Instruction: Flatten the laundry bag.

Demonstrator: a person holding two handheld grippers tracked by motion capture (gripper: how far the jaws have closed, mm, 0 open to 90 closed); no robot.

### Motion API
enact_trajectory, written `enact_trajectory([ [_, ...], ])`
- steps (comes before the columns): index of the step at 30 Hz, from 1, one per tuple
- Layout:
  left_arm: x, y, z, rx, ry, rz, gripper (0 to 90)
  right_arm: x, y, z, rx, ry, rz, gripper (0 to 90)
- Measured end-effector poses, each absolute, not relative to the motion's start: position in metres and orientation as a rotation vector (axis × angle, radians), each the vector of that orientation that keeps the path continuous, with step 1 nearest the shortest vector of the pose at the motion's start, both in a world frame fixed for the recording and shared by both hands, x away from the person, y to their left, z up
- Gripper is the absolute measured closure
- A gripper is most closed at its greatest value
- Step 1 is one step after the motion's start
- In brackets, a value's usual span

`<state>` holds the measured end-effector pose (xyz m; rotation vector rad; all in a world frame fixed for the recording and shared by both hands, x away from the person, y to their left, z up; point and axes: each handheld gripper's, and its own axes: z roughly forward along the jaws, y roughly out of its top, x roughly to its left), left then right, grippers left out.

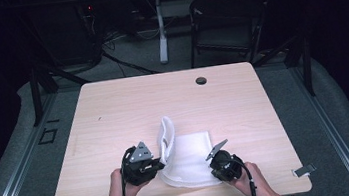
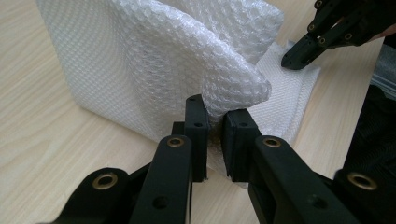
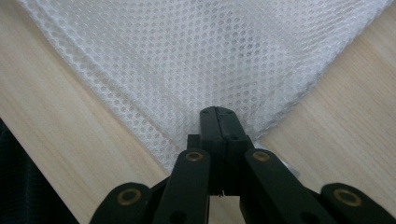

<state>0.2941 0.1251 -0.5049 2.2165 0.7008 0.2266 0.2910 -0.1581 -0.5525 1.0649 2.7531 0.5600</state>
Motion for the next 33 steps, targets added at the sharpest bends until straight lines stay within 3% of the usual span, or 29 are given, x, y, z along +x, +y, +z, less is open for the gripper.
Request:
enact_trajectory([
  [33,0.296,0.157,-0.520,2.285,0.904,0.139,80.3,0.296,-0.167,-0.553,1.092,2.736,0.556,90.0],
])
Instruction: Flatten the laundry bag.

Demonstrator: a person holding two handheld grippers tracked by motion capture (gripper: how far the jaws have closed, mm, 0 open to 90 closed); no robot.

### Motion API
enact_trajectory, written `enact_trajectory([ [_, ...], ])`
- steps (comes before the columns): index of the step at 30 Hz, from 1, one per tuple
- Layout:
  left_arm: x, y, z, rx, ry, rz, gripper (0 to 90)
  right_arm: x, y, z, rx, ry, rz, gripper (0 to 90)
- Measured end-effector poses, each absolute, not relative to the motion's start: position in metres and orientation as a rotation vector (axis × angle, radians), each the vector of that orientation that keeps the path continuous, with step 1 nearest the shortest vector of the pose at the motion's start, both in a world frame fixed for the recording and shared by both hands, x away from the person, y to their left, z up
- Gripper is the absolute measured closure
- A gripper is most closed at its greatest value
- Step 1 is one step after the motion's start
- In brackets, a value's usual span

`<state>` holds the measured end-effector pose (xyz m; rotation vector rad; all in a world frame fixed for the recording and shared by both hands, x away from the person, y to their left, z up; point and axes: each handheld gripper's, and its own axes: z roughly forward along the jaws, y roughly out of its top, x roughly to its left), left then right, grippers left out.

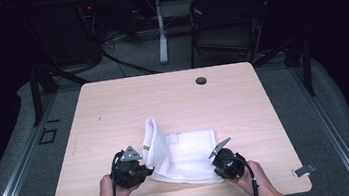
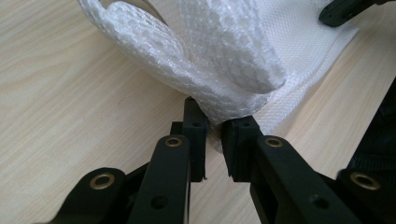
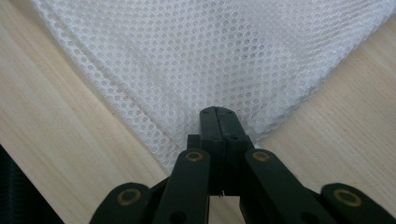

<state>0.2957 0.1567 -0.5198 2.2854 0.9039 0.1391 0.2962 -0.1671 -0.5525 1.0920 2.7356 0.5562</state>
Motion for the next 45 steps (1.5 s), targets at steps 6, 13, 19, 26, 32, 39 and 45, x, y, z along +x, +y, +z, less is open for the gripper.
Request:
enact_trajectory([
  [6,0.298,0.161,-0.525,2.314,0.920,0.093,79.5,0.298,-0.168,-0.552,1.094,2.733,0.553,90.0],
  [13,0.297,0.167,-0.527,2.336,0.938,0.054,73.8,0.300,-0.172,-0.553,1.106,2.735,0.568,90.0],
  [19,0.296,0.172,-0.528,2.360,0.946,0.038,57.1,0.302,-0.174,-0.552,1.092,2.745,0.557,90.0],
  [26,0.295,0.190,-0.529,2.347,1.020,-0.007,37.7,0.304,-0.178,-0.552,1.117,2.741,0.571,90.0],
  [32,0.292,0.205,-0.526,2.307,1.083,0.024,28.1,0.308,-0.181,-0.551,1.121,2.762,0.579,87.1],
  [39,0.295,0.193,-0.517,2.303,1.013,0.104,16.3,0.308,-0.193,-0.531,1.165,2.714,0.740,51.4],
  [45,0.301,0.169,-0.519,2.335,0.892,0.090,12.3,0.305,-0.201,-0.527,1.195,2.709,0.739,20.8],
])
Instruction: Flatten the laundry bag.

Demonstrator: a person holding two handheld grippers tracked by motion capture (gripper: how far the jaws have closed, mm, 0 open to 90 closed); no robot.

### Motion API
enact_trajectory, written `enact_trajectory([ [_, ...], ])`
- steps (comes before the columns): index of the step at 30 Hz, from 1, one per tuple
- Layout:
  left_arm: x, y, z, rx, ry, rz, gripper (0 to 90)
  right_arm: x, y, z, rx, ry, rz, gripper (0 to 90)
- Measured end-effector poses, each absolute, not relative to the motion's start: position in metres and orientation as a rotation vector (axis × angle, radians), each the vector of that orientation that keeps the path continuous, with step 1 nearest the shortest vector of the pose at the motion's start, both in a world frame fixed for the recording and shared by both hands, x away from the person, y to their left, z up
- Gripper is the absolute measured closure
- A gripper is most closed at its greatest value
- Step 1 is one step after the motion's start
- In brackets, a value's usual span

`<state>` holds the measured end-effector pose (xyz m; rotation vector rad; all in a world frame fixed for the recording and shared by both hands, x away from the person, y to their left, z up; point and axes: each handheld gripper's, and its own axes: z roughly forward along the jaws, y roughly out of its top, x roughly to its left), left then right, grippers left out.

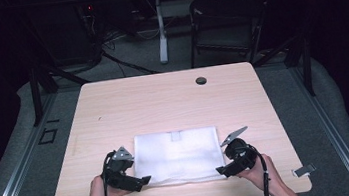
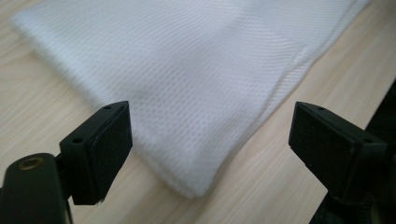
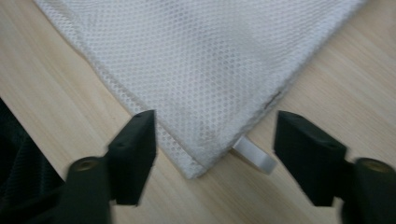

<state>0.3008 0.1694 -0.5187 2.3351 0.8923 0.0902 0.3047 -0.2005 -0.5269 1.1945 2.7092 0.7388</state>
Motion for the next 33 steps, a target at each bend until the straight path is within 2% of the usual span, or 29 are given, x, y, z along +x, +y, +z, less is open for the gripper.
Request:
enact_trajectory([
  [2,0.303,0.160,-0.520,2.345,0.854,0.087,11.7,0.304,-0.204,-0.524,1.199,2.707,0.744,14.9],
  [8,0.308,0.133,-0.524,2.360,0.768,0.073,11.2,0.300,-0.207,-0.520,1.195,2.678,0.773,10.5],
  [24,0.318,0.090,-0.541,2.421,0.643,0.031,16.0,0.302,-0.214,-0.516,1.204,2.654,0.794,13.8],
  [29,0.316,0.078,-0.545,2.446,0.562,0.009,25.3,0.304,-0.213,-0.519,1.223,2.668,0.797,15.7],
  [30,0.316,0.076,-0.546,2.453,0.542,0.001,29.9,0.304,-0.213,-0.520,1.234,2.667,0.807,16.1],
  [31,0.316,0.073,-0.547,2.464,0.525,0.001,29.9,0.304,-0.213,-0.520,1.234,2.667,0.807,16.1],
  [33,0.316,0.068,-0.551,2.495,0.507,-0.003,38.1,0.304,-0.212,-0.520,1.223,2.675,0.804,16.4],
])
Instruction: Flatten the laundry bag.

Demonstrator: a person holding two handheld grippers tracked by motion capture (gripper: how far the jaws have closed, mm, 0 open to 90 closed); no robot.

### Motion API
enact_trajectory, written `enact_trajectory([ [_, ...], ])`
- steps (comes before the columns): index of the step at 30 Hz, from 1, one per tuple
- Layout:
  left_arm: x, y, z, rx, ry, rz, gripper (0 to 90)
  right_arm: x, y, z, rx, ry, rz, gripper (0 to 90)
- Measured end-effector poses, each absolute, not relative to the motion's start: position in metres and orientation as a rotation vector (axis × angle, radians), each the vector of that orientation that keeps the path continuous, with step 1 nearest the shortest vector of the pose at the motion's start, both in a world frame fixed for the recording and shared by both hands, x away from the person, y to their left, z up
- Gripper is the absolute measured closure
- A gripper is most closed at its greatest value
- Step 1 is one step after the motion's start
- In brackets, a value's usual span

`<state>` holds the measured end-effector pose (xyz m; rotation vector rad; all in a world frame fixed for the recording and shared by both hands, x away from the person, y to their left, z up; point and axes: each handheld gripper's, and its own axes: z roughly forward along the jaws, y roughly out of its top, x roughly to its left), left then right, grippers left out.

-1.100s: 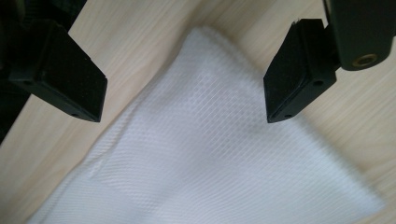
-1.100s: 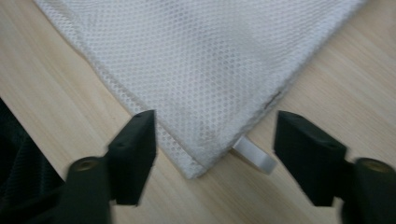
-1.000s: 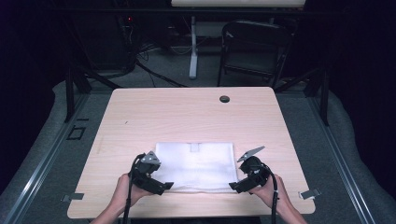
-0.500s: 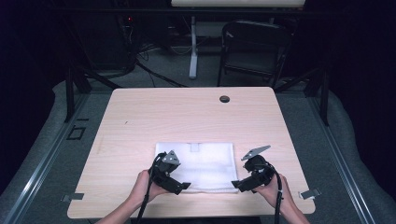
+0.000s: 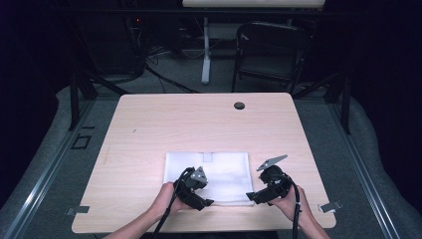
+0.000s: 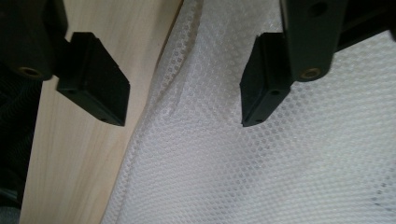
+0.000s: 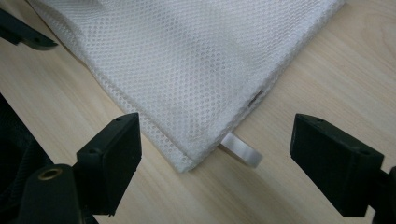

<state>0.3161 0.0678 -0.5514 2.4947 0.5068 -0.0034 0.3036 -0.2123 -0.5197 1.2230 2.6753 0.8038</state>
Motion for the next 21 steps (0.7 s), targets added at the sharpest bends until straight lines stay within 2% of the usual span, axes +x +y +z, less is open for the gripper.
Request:
enact_trajectory([
  [1,0.316,0.068,-0.551,2.495,0.507,-0.003,44.4,0.304,-0.212,-0.520,1.220,2.676,0.798,16.6],
  [2,0.316,0.067,-0.553,2.499,0.501,-0.009,44.4,0.304,-0.212,-0.520,1.220,2.676,0.798,16.6],
  [4,0.318,0.065,-0.557,2.509,0.503,-0.021,55.4,0.304,-0.212,-0.520,1.219,2.679,0.797,17.0],
  [6,0.318,0.065,-0.561,2.515,0.498,-0.019,61.1,0.305,-0.212,-0.521,1.211,2.703,0.802,17.6],
  [7,0.319,0.065,-0.561,2.511,0.495,-0.013,61.1,0.305,-0.212,-0.521,1.211,2.703,0.802,17.6],
  [9,0.320,0.066,-0.561,2.506,0.496,-0.017,71.6,0.305,-0.212,-0.522,1.229,2.716,0.818,18.9],
  [17,0.320,0.066,-0.562,2.509,0.500,-0.009,79.3,0.305,-0.210,-0.523,1.227,2.712,0.808,20.5],
  [19,0.320,0.067,-0.562,2.509,0.502,-0.003,82.2,0.305,-0.210,-0.523,1.221,2.712,0.798,22.3],
  [21,0.320,0.067,-0.561,2.510,0.500,0.004,85.6,0.305,-0.209,-0.523,1.227,2.716,0.795,28.7],
])
